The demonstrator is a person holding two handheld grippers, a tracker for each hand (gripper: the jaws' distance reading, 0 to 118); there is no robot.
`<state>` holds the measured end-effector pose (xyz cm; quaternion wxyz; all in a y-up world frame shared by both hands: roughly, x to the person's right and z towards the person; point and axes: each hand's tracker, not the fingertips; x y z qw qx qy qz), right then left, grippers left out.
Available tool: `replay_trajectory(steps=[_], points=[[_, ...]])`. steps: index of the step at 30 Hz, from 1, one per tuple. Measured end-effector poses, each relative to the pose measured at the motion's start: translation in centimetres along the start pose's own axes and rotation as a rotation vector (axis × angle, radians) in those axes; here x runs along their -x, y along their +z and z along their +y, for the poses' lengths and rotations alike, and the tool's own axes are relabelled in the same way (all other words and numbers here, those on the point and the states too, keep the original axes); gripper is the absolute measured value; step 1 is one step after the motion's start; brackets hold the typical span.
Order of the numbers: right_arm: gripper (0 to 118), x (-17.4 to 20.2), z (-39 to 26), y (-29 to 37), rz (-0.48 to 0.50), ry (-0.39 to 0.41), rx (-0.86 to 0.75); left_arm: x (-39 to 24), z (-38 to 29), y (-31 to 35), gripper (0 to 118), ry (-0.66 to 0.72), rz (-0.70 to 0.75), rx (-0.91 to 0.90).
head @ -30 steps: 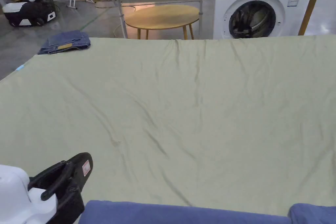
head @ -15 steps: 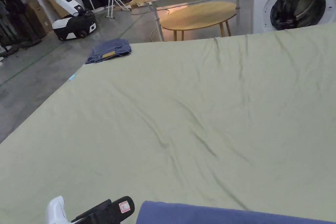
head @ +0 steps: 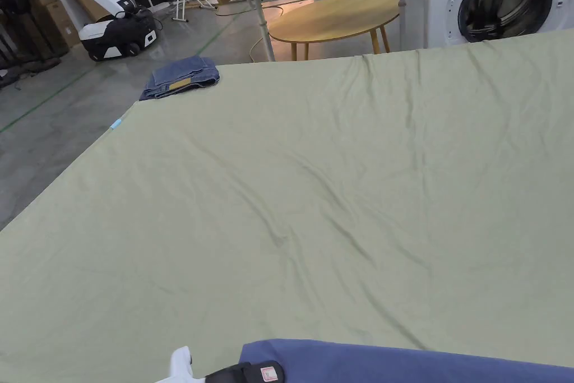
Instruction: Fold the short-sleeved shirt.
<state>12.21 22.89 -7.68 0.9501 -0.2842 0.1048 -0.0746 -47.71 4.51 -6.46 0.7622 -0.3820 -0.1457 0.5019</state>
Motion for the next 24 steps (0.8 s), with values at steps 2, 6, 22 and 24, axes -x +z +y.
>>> replay_trajectory(steps=[2, 6, 22, 24], points=[[0, -0.3, -0.2, 0.0, 0.001, -0.004, 0.005, -0.4, 0.2, 0.6, 7, 0.004, -0.044, -0.031], [0, -0.6, -0.4, -0.2, 0.013, -0.018, 0.02, -2.7, 2.1, 4.2, 6, 0.02, 0.003, -0.179], [0, -2.4, -2.2, -0.5, 0.028, -0.108, 0.039, -21.3, -3.3, -5.8, 6, -0.679, 0.23, 0.068], [0, -2.6, -2.6, 0.1, 0.024, -0.122, 0.033, -20.4, -5.2, -10.9, 6, -0.638, 0.185, 0.157]])
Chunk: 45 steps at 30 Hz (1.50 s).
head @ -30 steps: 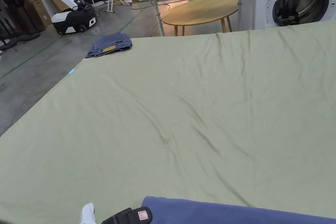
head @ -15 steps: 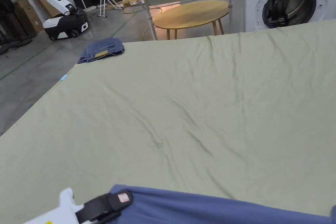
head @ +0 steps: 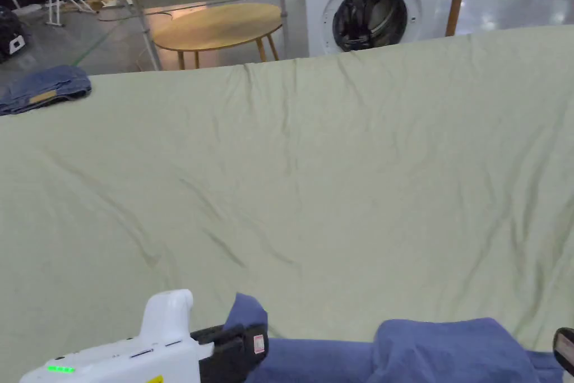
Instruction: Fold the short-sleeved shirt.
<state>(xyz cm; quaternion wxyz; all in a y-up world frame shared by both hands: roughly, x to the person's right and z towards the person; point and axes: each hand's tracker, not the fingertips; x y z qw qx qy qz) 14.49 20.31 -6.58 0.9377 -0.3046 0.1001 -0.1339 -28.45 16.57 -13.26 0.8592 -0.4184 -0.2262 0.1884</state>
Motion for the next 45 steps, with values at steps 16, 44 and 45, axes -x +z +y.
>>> replay_trajectory(steps=[16, 44, 45], points=[[0, -1.3, -1.3, 0.6, -0.059, -0.063, 0.025, 0.1, -2.2, -6.1, 0, 0.073, -0.109, -0.001], [0, 0.7, -1.4, -0.2, -0.014, -0.041, 0.098, 17.3, -6.5, -0.4, 59, 0.621, -0.457, -0.102], [0, 0.8, -1.3, 0.0, -0.02, -0.038, 0.097, 17.1, -6.5, -1.4, 59, 0.657, -0.529, -0.073]])
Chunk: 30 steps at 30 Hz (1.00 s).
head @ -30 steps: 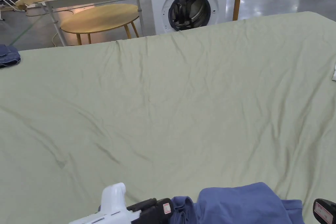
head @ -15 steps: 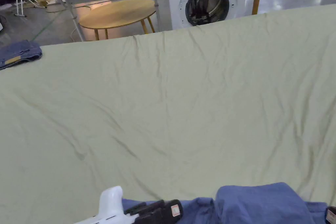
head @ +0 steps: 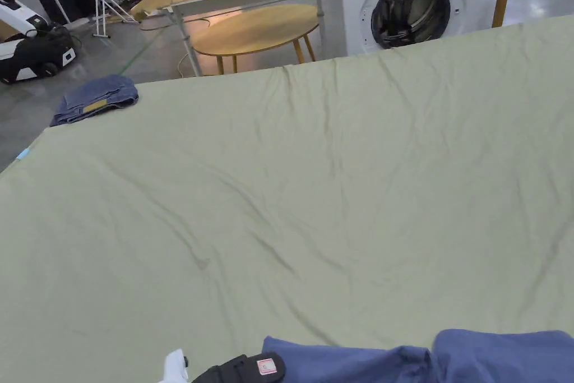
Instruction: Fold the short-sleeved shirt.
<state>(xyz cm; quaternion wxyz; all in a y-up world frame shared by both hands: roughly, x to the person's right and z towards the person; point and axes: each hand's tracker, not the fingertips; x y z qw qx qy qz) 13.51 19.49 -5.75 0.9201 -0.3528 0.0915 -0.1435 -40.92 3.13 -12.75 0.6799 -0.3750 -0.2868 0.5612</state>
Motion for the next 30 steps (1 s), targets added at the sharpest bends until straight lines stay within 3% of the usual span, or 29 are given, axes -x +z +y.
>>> replay_trajectory(steps=[1, 2, 4, 5, 7, 9, 12, 16, 19, 23, 26, 28, 30], points=[[0, 0.0, 0.0, 0.2, -0.003, 0.002, -0.003, -0.3, 0.0, -0.7, 59, -0.004, 0.036, 0.01], [0, 0.0, 0.1, 0.3, -0.006, 0.002, -0.005, -1.0, 0.0, -1.0, 50, -0.047, 0.084, 0.002], [0, -0.2, 0.0, 0.4, -0.008, -0.006, -0.01, -1.2, 0.1, -1.5, 14, -0.131, 0.214, 0.021], [0, -0.3, 0.0, 0.4, -0.006, -0.015, -0.01, -1.2, 0.1, -1.3, 9, -0.106, 0.25, 0.004], [0, -0.6, 0.0, 0.4, -0.004, -0.03, -0.006, -2.3, 0.1, -0.3, 7, -0.084, 0.208, -0.019], [0, -0.8, -0.1, 0.5, -0.001, -0.041, -0.009, -4.9, 0.3, 1.6, 5, -0.15, 0.262, -0.113], [0, -1.1, 0.1, 0.0, 0.018, -0.054, -0.003, -9.9, 0.3, 5.6, 5, -0.226, 0.214, -0.195], [0, -1.9, 0.1, -1.1, 0.04, -0.058, 0.009, -17.7, 0.2, 8.4, 5, -0.44, 0.46, -0.242], [0, -2.0, 0.0, -1.2, 0.056, -0.062, -0.01, -20.7, -2.6, 4.0, 5, -0.574, 0.577, -0.16], [0, -1.8, -0.2, -0.7, 0.062, -0.066, -0.014, -19.6, -6.2, -6.3, 5, -0.684, 0.537, -0.017], [0, -1.8, -0.6, 0.3, 0.052, -0.05, -0.025, -18.1, -7.6, -13.3, 5, -0.673, 0.538, 0.147], [0, -2.0, -0.7, 0.8, 0.039, -0.062, -0.034, -17.6, -8.4, -16.3, 5, -0.665, 0.453, 0.214], [0, -2.1, -1.1, 1.2, 0.018, -0.081, -0.049, -17.7, -9.0, -18.5, 5, -0.684, 0.501, 0.269]])
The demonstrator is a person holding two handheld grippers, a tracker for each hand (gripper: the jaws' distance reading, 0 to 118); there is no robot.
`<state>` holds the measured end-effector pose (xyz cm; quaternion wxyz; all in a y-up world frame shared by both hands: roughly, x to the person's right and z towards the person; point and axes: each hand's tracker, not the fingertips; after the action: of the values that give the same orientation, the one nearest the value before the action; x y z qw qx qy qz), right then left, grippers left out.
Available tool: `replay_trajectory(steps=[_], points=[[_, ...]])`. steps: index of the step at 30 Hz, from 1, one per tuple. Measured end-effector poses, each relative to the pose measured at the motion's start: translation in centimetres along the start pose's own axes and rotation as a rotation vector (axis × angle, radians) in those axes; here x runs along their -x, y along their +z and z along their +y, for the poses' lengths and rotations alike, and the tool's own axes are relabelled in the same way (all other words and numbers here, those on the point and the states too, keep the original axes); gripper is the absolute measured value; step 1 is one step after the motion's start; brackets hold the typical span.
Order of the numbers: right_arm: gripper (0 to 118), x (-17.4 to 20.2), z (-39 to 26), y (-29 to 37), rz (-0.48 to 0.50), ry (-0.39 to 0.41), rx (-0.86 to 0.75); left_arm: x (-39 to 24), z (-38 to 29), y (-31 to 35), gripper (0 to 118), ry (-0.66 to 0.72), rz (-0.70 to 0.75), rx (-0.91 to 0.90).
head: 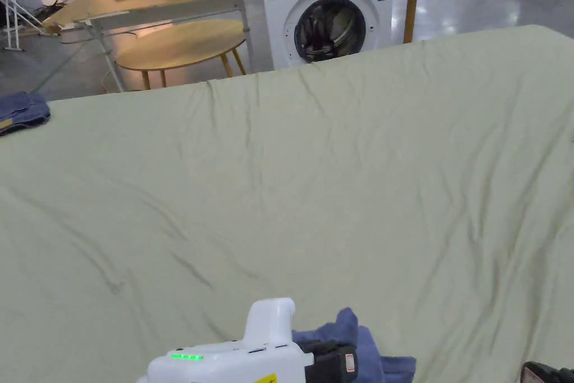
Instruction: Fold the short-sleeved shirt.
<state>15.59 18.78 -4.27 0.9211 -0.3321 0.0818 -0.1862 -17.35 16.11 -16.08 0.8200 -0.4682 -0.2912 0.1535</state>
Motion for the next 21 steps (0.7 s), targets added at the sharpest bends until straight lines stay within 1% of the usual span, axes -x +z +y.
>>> replay_trajectory(steps=[1, 2, 3, 4, 5, 6, 7, 8, 9, 10, 11, 13, 15, 16, 17, 18, 19, 20, 21], points=[[0, -0.2, -0.1, 0.1, -0.008, -0.01, -0.003, 0.1, -0.3, -0.7, 10, -0.019, 0.007, 0.021], [0, -0.5, -0.2, 0.2, -0.009, -0.017, -0.004, 0.2, -0.2, -0.8, 32, 0.001, -0.007, 0.007], [0, -0.8, -0.3, 0.2, -0.008, -0.027, -0.002, 0.4, -0.4, -0.4, 52, 0.015, -0.082, -0.023], [0, -1.0, -0.5, 0.2, -0.007, -0.033, 0.002, 0.8, -0.6, 0.1, 56, 0.029, -0.154, -0.063], [0, -1.2, -0.6, 0.2, -0.008, -0.035, 0.005, 1.3, -0.7, 0.5, 54, 0.046, -0.242, -0.094], [0, -1.4, -0.8, 0.1, -0.014, -0.037, 0.011, 1.6, -0.8, 0.4, 54, 0.086, -0.268, -0.088], [0, -1.5, -0.9, 0.1, -0.022, -0.037, 0.019, 1.7, -0.9, 0.2, 51, 0.118, -0.221, -0.065], [0, -1.2, -0.9, 0.1, -0.027, -0.037, 0.025, 1.7, -1.1, -0.3, 31, 0.101, -0.155, -0.044], [0, -1.3, -1.1, 0.0, -0.027, -0.038, 0.029, 1.0, -1.5, -0.6, 8, 0.049, -0.103, -0.037], [0, -1.3, -1.2, -0.1, -0.024, -0.041, 0.033, 0.8, -1.9, -1.7, 0, 0.013, -0.051, -0.028], [0, -1.2, -1.2, -0.2, -0.019, -0.046, 0.041, 0.8, -2.4, -3.0, 0, -0.012, -0.002, -0.003], [0, -0.6, -1.4, -0.5, -0.002, -0.049, 0.049, 0.3, -3.4, -6.0, 0, -0.042, -0.008, 0.134], [0, 0.3, -1.4, -1.0, 0.029, -0.041, 0.059, 0.2, -4.4, -7.6, 0, -0.067, 0.029, 0.157], [0, 0.8, -1.3, -1.4, 0.046, -0.032, 0.07, 0.1, -4.5, -7.1, 0, -0.064, 0.014, 0.138], [0, 1.5, -1.3, -1.9, 0.074, -0.002, 0.09, -0.3, -4.1, -5.9, 0, -0.082, -0.009, 0.04], [0, 2.2, -1.4, -2.6, 0.086, 0.029, 0.109, -0.5, -3.8, -5.2, 0, -0.091, -0.035, 0.019], [0, 2.9, -1.4, -3.3, 0.095, 0.061, 0.123, -0.4, -3.4, -4.3, 8, -0.09, -0.054, 0.012], [0, 3.7, -1.4, -4.4, 0.103, 0.09, 0.142, -0.3, -3.1, -3.0, 29, -0.089, -0.07, -0.004], [0, 4.4, -1.4, -5.5, 0.118, 0.115, 0.169, 0.3, -2.7, -1.0, 44, -0.057, -0.079, -0.043]])
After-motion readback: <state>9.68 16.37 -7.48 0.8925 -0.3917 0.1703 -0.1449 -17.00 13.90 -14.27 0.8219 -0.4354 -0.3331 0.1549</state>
